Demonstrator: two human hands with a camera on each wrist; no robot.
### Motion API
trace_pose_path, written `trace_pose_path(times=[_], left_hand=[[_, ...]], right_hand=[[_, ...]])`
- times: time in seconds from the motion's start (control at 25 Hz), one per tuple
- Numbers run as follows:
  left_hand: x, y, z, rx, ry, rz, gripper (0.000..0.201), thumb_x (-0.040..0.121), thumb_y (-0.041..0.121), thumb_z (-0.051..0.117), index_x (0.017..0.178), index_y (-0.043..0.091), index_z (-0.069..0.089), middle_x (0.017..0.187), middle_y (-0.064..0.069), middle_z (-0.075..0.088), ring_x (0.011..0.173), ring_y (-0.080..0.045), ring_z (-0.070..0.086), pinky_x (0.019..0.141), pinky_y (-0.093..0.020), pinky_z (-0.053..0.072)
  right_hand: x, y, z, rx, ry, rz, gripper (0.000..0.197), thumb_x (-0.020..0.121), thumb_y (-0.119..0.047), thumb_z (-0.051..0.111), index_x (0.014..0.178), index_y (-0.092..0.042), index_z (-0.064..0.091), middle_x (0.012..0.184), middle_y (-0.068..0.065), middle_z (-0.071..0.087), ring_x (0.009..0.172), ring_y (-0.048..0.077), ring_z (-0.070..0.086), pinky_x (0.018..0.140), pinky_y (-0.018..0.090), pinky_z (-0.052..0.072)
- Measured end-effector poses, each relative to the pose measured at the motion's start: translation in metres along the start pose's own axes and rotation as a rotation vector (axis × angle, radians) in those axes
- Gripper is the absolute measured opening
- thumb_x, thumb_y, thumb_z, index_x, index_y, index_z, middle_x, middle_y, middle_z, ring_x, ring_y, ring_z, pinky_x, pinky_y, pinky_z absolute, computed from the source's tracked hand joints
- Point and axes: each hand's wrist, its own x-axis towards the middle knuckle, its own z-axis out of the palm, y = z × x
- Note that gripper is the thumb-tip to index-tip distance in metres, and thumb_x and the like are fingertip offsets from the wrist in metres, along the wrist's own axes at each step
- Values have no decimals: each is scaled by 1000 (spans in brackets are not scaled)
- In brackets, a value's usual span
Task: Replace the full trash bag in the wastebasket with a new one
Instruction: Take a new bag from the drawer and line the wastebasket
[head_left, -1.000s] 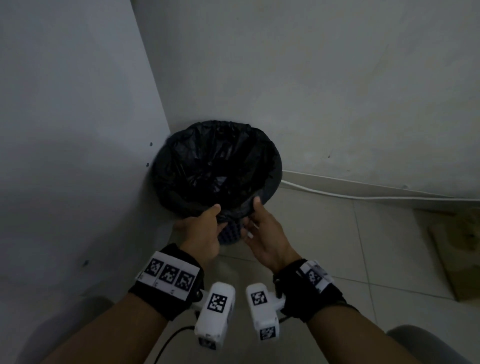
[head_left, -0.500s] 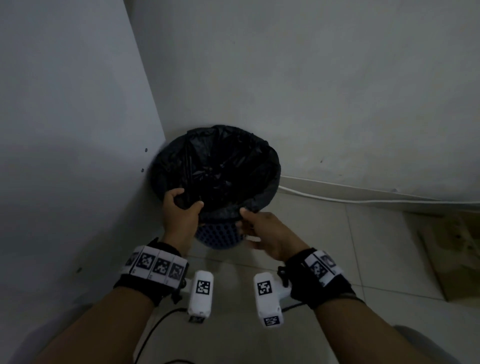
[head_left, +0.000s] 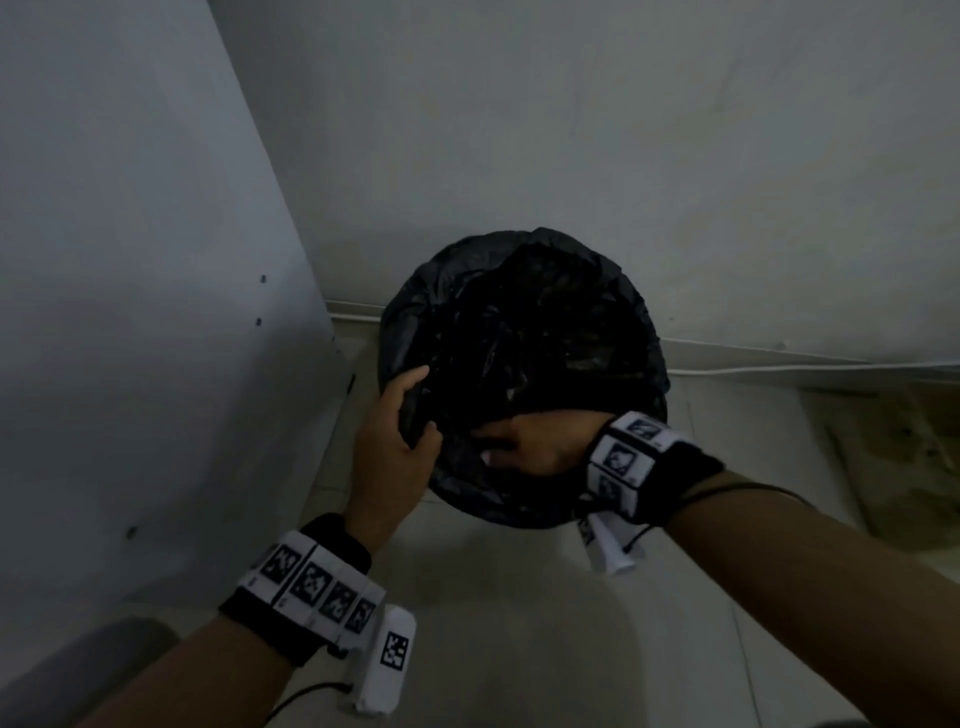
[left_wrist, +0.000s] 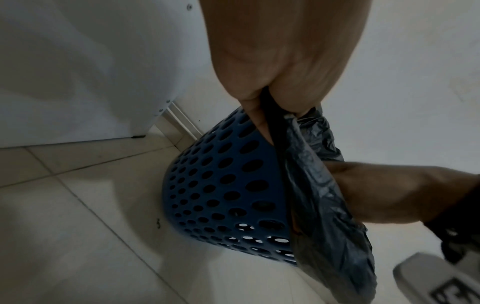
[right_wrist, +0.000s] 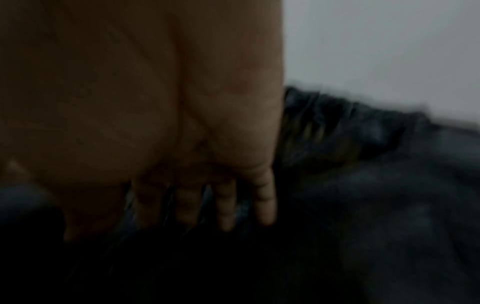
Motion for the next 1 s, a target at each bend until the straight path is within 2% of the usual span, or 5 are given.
trace_pose_path(times=[0.24,0.4,0.56,0.8,1.0], left_hand=[[-4,-8,-11,6,-97,60,56,91,5,59,140,26,42,129,11,46,117,-2,47,96,-6,37],[-2,-17,-12,-8,-121,47,58,90,11,61,141,29,41,135,7,48,122,-8,50,100,-13,39],[-2,-10,-9,-7,-193,106,63,90,9,62,140,40,39,133,17,48,118,11,46,97,-4,36],[0,-13,-11,50,-242,126,66,89,12,63,140,45,36,138,7,47,119,3,46,95,1,32],[7,-16,-18,43,-265,134,71,88,9,63,140,47,36,136,15,43,119,21,37,96,2,30]], right_hand=[[-2,-2,31,67,-227,109,72,96,-62,30,154,-32,-1,163,-3,-1,150,24,0,119,41,2],[6,28,28,-176,-126,139,65,97,-55,39,151,-22,26,157,8,30,143,31,29,114,41,25],[7,35,26,-270,-262,190,99,76,-76,54,153,-31,13,161,0,19,148,26,18,119,43,16],[40,-9,-15,-145,112,-74,35,97,-27,53,119,-1,60,122,18,62,111,33,59,81,29,41],[83,-1,13,-375,77,27,111,62,-92,42,151,-43,-4,163,4,-7,147,44,-3,115,64,12]])
